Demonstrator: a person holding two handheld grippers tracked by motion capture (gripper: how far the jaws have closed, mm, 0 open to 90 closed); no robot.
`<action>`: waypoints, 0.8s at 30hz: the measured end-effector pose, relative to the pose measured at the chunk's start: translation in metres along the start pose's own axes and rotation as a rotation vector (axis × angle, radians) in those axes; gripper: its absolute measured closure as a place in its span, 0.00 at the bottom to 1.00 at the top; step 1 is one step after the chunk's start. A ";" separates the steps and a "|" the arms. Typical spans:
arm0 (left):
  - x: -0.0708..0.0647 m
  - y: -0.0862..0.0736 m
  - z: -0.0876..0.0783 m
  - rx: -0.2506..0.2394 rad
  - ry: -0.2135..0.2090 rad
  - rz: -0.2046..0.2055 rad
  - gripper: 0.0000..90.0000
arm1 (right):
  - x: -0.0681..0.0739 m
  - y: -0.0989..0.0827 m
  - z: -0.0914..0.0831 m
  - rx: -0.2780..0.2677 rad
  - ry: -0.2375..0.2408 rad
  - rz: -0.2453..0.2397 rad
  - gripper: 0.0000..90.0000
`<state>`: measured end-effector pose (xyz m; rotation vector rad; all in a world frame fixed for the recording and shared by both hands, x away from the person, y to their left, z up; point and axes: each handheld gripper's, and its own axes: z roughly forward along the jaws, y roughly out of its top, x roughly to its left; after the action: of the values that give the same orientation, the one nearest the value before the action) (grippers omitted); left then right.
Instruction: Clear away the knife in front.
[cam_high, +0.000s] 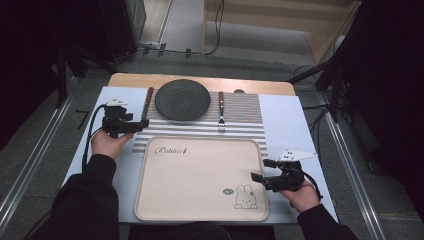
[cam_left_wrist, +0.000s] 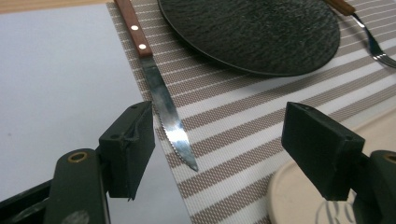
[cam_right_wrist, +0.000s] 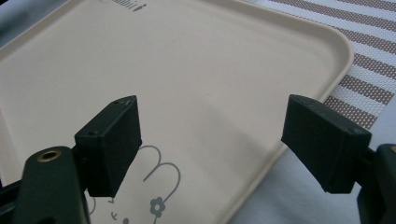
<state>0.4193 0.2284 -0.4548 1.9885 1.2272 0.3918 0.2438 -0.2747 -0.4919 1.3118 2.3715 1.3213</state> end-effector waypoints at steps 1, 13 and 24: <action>0.000 0.002 0.001 0.001 -0.001 -0.001 0.29 | 0.000 0.000 0.000 0.000 0.000 0.000 0.20; 0.014 0.025 0.016 0.013 -0.028 -0.016 0.29 | 0.000 0.000 0.000 0.001 0.004 -0.003 0.20; 0.022 0.044 0.031 0.065 -0.034 0.033 0.29 | 0.001 0.000 0.000 -0.001 0.002 -0.004 0.20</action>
<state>0.4768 0.2221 -0.4461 2.0646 1.2018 0.3364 0.2432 -0.2742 -0.4914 1.3053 2.3731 1.3227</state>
